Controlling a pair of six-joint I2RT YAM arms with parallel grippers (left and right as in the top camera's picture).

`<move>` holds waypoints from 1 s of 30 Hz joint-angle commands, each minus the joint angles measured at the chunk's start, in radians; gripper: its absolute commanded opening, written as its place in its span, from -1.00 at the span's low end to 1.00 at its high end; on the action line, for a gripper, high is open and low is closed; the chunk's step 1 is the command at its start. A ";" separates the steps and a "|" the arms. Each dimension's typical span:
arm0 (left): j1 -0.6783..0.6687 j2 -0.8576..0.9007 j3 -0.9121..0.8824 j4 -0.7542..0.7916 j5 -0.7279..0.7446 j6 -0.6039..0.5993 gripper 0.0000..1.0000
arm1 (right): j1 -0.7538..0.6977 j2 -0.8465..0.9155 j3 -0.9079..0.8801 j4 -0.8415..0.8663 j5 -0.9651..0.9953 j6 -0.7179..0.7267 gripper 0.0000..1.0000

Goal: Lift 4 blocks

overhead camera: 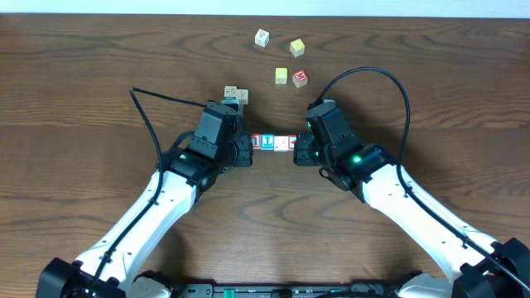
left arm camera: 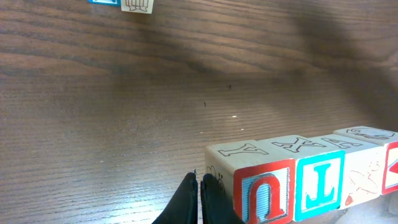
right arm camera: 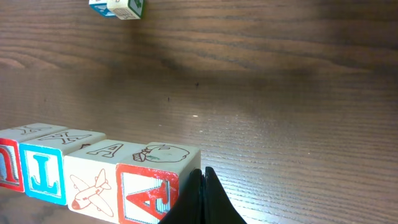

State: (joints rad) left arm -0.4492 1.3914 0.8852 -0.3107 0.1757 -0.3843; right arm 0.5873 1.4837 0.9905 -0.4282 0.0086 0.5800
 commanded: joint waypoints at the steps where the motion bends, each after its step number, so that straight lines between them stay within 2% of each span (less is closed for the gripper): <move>1: -0.073 -0.017 0.060 0.035 0.231 0.013 -0.85 | 0.079 -0.025 0.063 0.051 -0.287 -0.009 -0.97; 30: -0.073 -0.021 0.068 0.035 0.231 0.013 -0.85 | 0.079 -0.025 0.063 0.061 -0.291 -0.009 -0.97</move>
State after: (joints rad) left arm -0.4492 1.3914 0.8852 -0.3134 0.1684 -0.3847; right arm 0.5873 1.4742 0.9997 -0.4076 0.0166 0.5732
